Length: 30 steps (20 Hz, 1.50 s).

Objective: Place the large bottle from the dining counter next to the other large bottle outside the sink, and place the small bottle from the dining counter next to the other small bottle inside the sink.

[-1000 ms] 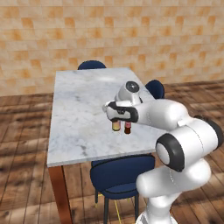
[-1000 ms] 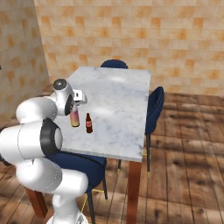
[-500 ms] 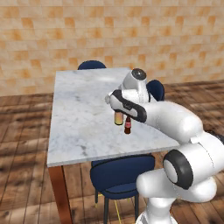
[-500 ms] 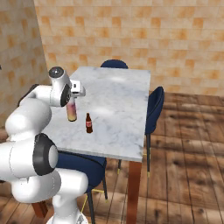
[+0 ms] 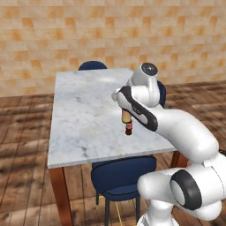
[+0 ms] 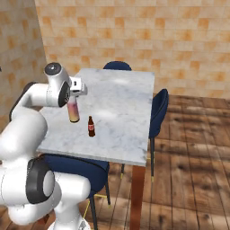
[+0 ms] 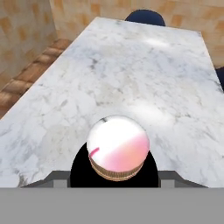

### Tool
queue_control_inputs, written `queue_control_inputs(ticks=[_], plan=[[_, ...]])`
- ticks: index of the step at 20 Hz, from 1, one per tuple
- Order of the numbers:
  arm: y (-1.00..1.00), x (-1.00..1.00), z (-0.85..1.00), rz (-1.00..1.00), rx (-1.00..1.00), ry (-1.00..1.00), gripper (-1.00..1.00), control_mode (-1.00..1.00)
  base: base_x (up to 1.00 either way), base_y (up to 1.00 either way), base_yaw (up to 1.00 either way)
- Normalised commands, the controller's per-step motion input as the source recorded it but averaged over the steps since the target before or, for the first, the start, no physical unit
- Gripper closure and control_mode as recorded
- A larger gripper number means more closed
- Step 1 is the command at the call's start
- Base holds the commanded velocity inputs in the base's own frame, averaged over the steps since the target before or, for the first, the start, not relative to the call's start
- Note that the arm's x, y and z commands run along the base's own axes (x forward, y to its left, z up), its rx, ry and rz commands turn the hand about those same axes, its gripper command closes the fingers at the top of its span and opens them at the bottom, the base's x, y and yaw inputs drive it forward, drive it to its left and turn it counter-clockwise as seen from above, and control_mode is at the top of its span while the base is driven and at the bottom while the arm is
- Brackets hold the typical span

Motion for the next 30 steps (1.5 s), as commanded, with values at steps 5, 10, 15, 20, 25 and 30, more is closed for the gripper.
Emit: queue_control_inputs(ticks=[5, 10, 15, 20, 25, 30], plan=[[-0.14, -0.15, 0.30, 0.00, -0.01, -0.04, 1.00, -1.00, 0.00, 0.00, 0.00], [-0.27, -0.24, 0.29, 0.00, 0.00, -0.08, 1.00, -1.00, 0.00, 0.00, 0.00], [-0.24, -0.21, 0.27, 0.00, 0.00, -0.07, 1.00, -1.00, 0.00, 0.00, 0.00], [-0.16, -0.21, 0.23, 0.00, -0.01, -0.07, 1.00, 1.00, -0.04, -0.04, 0.00], [0.00, 0.00, 0.00, 0.00, 0.00, 0.00, 1.00, 1.00, -0.17, -0.32, -0.03], [0.00, 0.00, 0.00, 0.00, 0.00, 0.00, 1.00, 1.00, -0.04, -0.43, -0.16]])
